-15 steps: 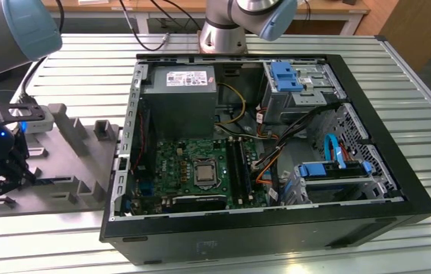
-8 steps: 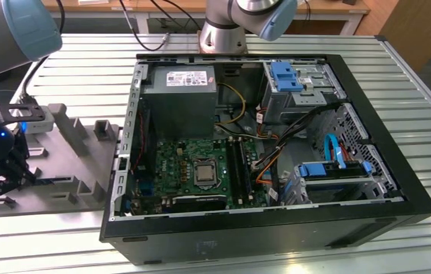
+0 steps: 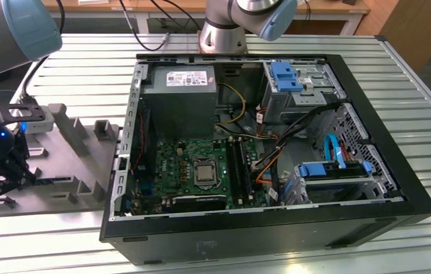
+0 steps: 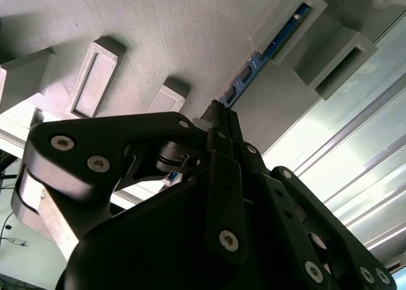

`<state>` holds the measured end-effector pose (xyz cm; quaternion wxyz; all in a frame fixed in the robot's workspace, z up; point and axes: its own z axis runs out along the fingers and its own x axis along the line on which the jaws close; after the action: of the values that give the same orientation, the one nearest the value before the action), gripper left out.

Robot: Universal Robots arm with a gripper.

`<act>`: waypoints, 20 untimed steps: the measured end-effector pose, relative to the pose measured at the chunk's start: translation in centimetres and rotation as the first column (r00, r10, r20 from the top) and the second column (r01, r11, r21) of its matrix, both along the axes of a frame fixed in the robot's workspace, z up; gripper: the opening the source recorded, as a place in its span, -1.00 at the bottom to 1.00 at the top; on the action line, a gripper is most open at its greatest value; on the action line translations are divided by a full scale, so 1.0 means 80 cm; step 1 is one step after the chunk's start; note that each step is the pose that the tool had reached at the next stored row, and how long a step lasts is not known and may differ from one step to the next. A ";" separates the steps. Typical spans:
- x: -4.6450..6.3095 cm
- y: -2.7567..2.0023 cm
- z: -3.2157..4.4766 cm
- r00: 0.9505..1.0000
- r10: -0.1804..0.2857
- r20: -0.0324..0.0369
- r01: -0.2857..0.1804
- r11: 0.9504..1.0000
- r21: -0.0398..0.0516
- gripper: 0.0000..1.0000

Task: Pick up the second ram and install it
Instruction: 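Pick up the second ram and move it above second insertion slot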

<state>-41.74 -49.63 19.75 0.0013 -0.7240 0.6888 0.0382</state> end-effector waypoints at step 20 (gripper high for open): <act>0.000 0.0000 0.0100 1.000 -0.014 0.000 0.014 1.000 0.000 -0.75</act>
<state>-41.73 -49.63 20.55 0.0016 -0.7193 0.6936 0.0382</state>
